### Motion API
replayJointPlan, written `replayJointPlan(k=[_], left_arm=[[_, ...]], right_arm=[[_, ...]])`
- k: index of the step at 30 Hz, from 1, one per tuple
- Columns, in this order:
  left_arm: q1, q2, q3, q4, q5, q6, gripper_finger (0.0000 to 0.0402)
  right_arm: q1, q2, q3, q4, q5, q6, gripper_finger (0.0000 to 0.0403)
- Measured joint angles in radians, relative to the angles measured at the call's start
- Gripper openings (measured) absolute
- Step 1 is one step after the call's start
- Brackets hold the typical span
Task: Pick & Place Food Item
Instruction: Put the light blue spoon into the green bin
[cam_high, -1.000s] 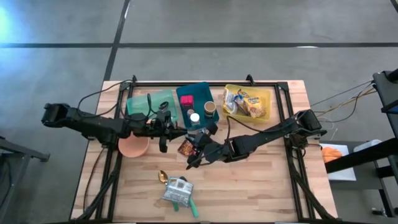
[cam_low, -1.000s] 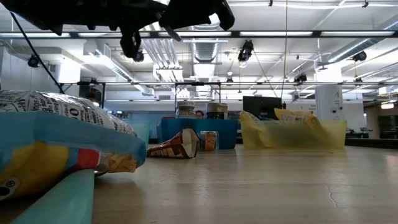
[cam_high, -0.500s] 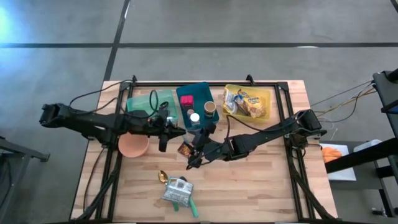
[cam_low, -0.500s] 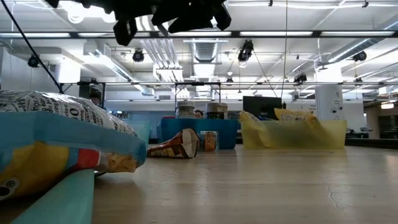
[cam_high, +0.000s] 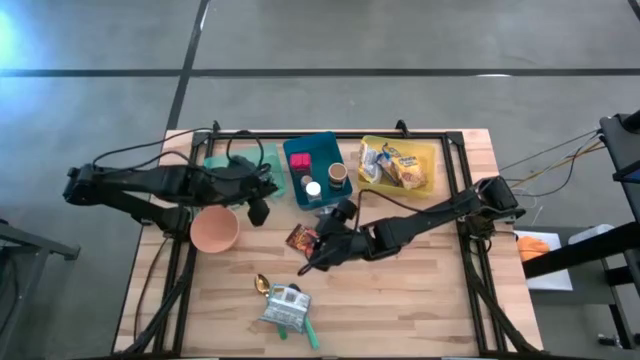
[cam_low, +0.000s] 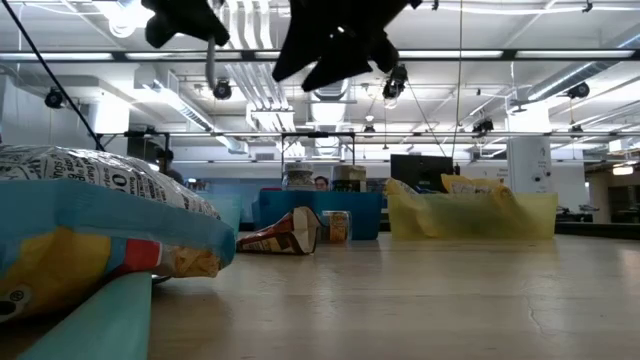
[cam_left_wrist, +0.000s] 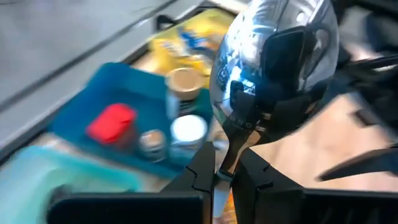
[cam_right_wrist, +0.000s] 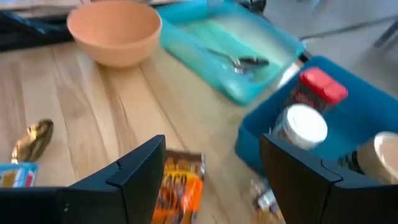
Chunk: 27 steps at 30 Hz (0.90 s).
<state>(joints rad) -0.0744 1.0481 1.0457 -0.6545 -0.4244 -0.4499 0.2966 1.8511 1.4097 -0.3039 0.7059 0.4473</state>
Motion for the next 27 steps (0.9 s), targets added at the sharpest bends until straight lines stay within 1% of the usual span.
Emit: replayJointPlan(k=[3, 7, 13, 15, 18, 20, 24, 27], left_arm=[[0.019, 0.001, 0.031, -0.096, -0.052, -0.002, 0.0021], [0.087, 0.001, 0.039, -0.172, -0.056, 0.008, 0.0021], [0.282, 0.034, 0.029, -0.295, -0.052, 0.058, 0.0021], [0.358, 0.053, 0.029, -0.314, -0.013, 0.061, 0.0021], [0.464, 0.094, 0.029, -0.315, 0.099, 0.106, 0.0021], [0.516, 0.131, 0.029, -0.316, 0.143, 0.13, 0.0021], [0.59, 0.214, 0.031, -0.317, 0.149, 0.162, 0.0021], [0.624, 0.282, 0.045, -0.312, 0.136, 0.182, 0.0021]], right_arm=[[0.012, 0.0, 0.0, -0.057, -0.002, 0.067, 0.0258], [0.035, 0.0, -0.001, -0.108, -0.003, 0.148, 0.0258], [0.09, -0.001, -0.022, -0.12, -0.008, 0.252, 0.0258], [0.104, -0.001, -0.027, -0.119, -0.009, 0.283, 0.0258], [0.121, -0.001, -0.04, -0.12, -0.008, 0.319, 0.0258], [0.133, -0.001, -0.047, -0.119, -0.008, 0.338, 0.0258], [0.152, -0.001, -0.066, -0.119, -0.008, 0.379, 0.0258], [0.163, -0.001, -0.085, -0.118, -0.008, 0.41, 0.0258]])
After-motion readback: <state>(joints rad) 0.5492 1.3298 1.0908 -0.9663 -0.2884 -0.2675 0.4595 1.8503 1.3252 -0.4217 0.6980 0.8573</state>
